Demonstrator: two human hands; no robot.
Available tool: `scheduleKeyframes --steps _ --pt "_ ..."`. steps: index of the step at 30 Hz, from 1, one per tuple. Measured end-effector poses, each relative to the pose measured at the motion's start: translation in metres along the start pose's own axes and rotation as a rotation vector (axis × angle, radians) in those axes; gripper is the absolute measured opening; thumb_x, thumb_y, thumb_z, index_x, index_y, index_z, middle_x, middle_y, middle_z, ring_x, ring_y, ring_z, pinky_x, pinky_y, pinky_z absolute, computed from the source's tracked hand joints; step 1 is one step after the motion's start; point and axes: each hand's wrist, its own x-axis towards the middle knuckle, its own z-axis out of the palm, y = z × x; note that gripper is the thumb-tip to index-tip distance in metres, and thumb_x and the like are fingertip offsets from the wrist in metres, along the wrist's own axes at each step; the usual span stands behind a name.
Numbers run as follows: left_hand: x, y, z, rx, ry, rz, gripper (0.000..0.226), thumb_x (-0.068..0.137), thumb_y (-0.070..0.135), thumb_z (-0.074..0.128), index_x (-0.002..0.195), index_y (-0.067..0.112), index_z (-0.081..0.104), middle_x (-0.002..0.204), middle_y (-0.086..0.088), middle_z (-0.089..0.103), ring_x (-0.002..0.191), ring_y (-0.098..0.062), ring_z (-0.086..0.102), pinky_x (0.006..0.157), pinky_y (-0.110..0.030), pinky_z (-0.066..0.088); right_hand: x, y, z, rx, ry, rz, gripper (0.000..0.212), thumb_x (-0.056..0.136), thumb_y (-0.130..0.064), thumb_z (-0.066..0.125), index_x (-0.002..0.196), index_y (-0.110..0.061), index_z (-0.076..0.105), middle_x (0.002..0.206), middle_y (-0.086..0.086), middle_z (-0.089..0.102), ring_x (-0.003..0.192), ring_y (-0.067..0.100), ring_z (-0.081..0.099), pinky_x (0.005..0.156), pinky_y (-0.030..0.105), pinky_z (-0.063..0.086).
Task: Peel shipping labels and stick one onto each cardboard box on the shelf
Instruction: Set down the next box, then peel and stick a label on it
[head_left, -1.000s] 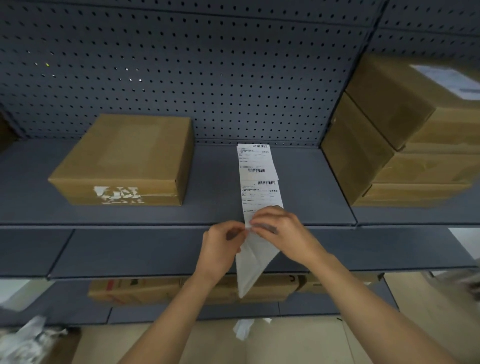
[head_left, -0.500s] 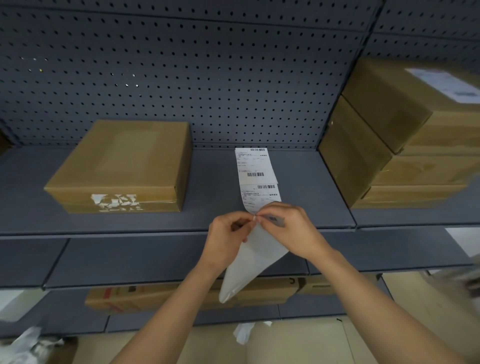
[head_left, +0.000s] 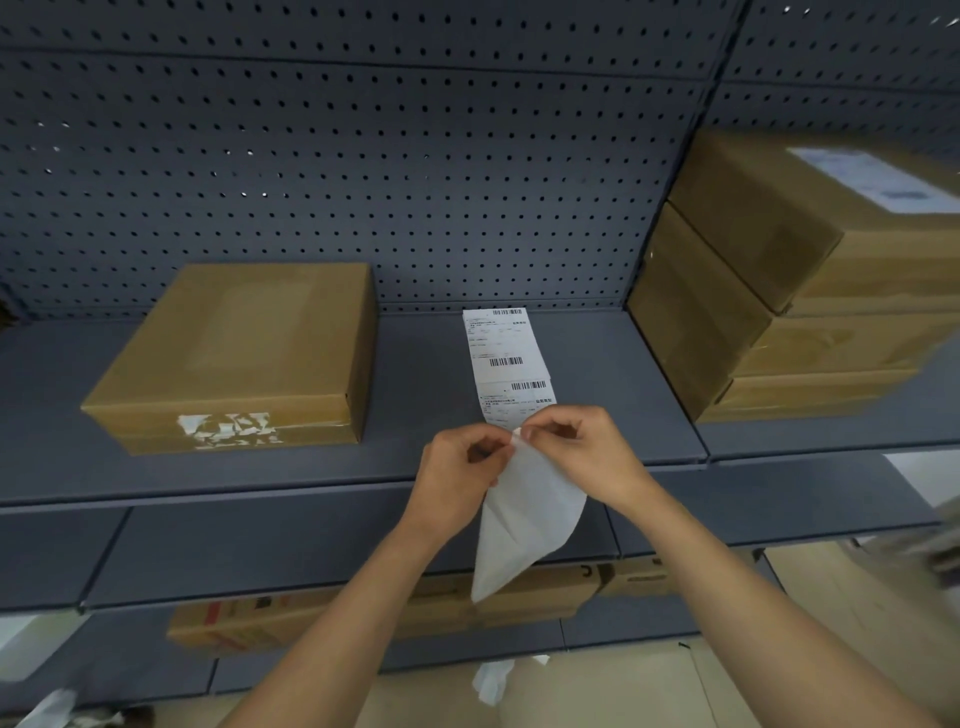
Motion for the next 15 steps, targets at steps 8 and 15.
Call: scheduleKeyframes --steps 8,15 --pt "0.002 0.006 -0.006 0.179 0.037 -0.034 0.012 0.091 0.014 0.068 0.084 0.022 0.074 0.074 0.014 0.071 0.059 0.005 0.062 0.059 -0.012 0.049 0.012 -0.010 -0.006 -0.107 0.186 0.031 0.016 0.089 -0.014 0.065 0.078 -0.024 0.071 0.074 -0.004 0.069 0.067 0.003 0.059 0.065 0.017 0.046" --pt "0.004 0.009 -0.013 0.274 0.065 -0.097 0.009 0.090 0.017 0.069 0.087 0.015 0.077 0.080 0.007 0.073 0.065 -0.001 0.065 0.066 -0.017 0.055 0.034 -0.031 -0.016 -0.113 0.365 0.068 0.014 0.093 -0.017 0.060 0.084 -0.021 0.070 0.076 -0.009 0.067 0.072 0.004 0.060 0.063 0.012 0.042"
